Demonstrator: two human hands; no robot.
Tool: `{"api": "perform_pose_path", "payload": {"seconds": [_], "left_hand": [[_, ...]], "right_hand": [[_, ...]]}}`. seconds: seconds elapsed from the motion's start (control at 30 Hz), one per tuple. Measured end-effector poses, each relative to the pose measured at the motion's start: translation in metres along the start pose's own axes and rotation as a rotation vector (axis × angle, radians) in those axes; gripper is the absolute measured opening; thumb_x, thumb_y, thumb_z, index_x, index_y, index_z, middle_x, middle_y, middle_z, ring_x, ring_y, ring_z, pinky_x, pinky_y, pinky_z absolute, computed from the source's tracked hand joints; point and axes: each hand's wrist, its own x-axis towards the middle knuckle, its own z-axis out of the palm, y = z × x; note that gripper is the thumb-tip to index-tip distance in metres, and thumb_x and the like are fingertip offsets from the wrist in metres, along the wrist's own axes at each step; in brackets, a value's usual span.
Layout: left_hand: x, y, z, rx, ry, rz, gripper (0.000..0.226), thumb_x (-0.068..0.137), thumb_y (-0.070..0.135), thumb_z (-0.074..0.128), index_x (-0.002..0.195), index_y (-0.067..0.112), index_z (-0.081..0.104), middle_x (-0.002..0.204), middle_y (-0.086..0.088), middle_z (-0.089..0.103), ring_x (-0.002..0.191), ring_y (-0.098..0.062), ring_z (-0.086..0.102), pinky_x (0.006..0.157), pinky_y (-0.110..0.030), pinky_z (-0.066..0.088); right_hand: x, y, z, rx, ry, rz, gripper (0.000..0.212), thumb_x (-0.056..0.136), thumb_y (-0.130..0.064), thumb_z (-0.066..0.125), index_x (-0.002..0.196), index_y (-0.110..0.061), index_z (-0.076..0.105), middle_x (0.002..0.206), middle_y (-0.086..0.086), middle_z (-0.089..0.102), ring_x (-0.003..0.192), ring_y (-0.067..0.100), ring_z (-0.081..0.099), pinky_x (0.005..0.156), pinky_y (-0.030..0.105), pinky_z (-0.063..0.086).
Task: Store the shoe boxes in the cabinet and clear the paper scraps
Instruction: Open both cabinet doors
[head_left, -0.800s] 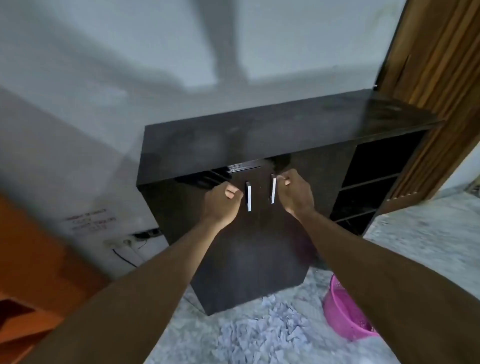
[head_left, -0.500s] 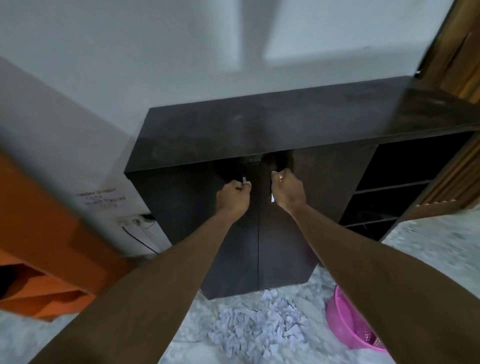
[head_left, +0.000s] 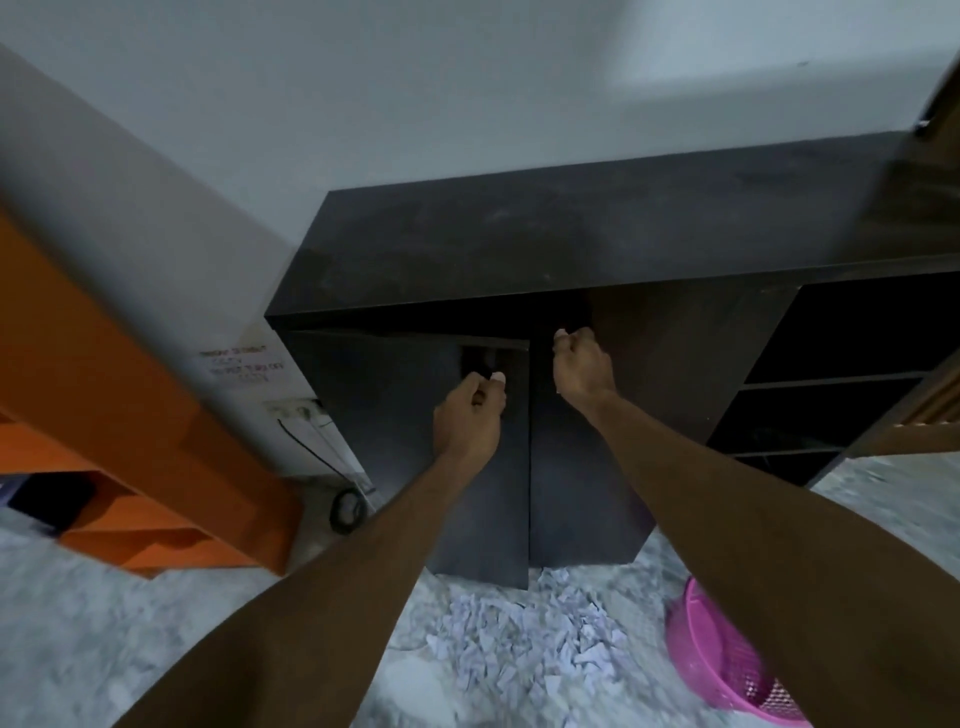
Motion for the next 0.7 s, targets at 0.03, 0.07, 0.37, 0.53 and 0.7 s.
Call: {"api": "perform_pose_path", "payload": {"seconds": [0.03, 0.07, 0.37, 0.53, 0.7], "left_hand": [[-0.007, -0.002, -0.001, -0.015, 0.007, 0.0, 0.045, 0.104, 0.042, 0.049, 0.082, 0.006, 0.064, 0.078, 0.007, 0.068, 0.068, -0.003, 0.06, 0.056, -0.003, 0.039], [-0.014, -0.005, -0.002, -0.04, 0.017, 0.001, 0.046, 0.104, 0.043, 0.049, 0.081, 0.005, 0.063, 0.075, 0.007, 0.067, 0.064, -0.003, 0.058, 0.056, -0.006, 0.039], [-0.09, -0.05, -0.036, -0.287, 0.014, 0.148, 0.03, 0.108, 0.028, 0.046, 0.089, 0.016, 0.067, 0.071, -0.002, 0.055, 0.066, -0.004, 0.05, 0.063, -0.016, 0.04], [-0.105, -0.075, -0.069, -0.373, -0.041, 0.16, 0.045, 0.095, 0.054, 0.047, 0.104, 0.016, 0.071, 0.092, -0.026, 0.065, 0.085, -0.018, 0.058, 0.079, -0.031, 0.045], [-0.108, -0.082, -0.096, -0.353, -0.128, 0.108, 0.028, 0.102, 0.042, 0.05, 0.092, 0.022, 0.066, 0.076, 0.005, 0.059, 0.075, -0.011, 0.053, 0.077, -0.033, 0.041]], "right_hand": [[0.0, 0.0, -0.001, -0.006, 0.0, 0.0, 0.045, 0.111, -0.038, 0.033, 0.128, -0.001, 0.052, 0.126, 0.023, 0.062, 0.113, 0.042, 0.062, 0.096, 0.056, 0.053], [0.0, 0.0, -0.001, -0.011, -0.002, -0.003, 0.046, 0.111, -0.038, 0.033, 0.128, 0.0, 0.052, 0.127, 0.023, 0.062, 0.114, 0.042, 0.062, 0.096, 0.056, 0.053], [-0.002, 0.001, -0.005, -0.029, -0.036, -0.002, 0.045, 0.111, -0.039, 0.032, 0.126, -0.002, 0.052, 0.127, 0.021, 0.064, 0.117, 0.041, 0.06, 0.087, 0.038, 0.045], [-0.029, 0.004, -0.007, -0.06, 0.026, 0.017, 0.043, 0.11, -0.037, 0.032, 0.122, -0.002, 0.054, 0.123, 0.022, 0.068, 0.117, 0.042, 0.061, 0.088, 0.041, 0.043], [-0.07, 0.027, -0.011, -0.023, 0.104, 0.045, 0.059, 0.085, -0.056, 0.026, 0.107, -0.011, 0.057, 0.112, 0.017, 0.073, 0.107, 0.041, 0.068, 0.097, 0.051, 0.051]]}}
